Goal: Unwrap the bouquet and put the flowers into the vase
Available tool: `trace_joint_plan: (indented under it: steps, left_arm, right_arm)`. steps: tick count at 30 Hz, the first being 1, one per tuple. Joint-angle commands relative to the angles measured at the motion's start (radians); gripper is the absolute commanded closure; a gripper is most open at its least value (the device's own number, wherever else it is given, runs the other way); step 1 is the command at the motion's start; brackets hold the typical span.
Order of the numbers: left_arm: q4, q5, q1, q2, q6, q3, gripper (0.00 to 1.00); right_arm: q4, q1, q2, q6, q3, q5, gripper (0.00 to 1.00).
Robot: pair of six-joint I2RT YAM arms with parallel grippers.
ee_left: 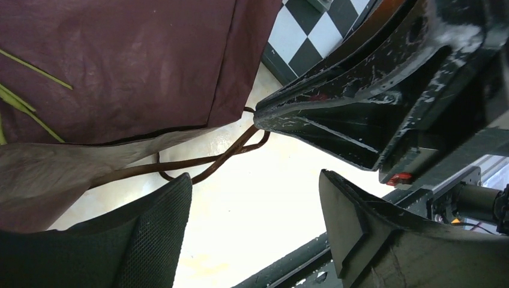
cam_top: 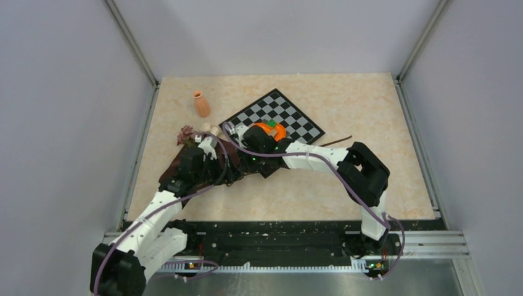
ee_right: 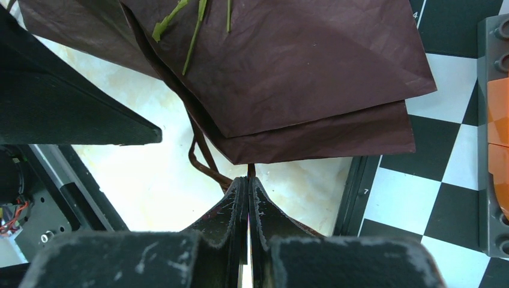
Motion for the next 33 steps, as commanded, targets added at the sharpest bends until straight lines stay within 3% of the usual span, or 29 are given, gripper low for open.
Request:
trace_joint_plan:
  steps: [1,5,21,30,33]
  left_arm:
    - [0.111,0.058,0.000,0.011,0.038,-0.027,0.18]
    - [0.139,0.037,-0.002,0.050,0.036,-0.063,0.18]
    - [0.216,-0.036,-0.016,0.188,0.001,-0.095,0.51]
    - [0.216,-0.140,-0.029,0.183,-0.033,-0.116,0.49]
    - [0.231,-0.150,-0.031,0.192,-0.028,-0.117,0.61]
  right_arm:
    - [0.026,-0.015,-0.049,0.038,0.033,-0.022,1.00]
    - [0.052,-0.025,-0.035,0.074,0.031,-0.048,1.00]
    - [0.083,-0.039,-0.007,0.109,0.040,-0.093,1.00]
    - [0.086,-0.039,-0.006,0.111,0.045,-0.100,1.00]
    - [0.088,-0.039,-0.006,0.112,0.045,-0.102,1.00]
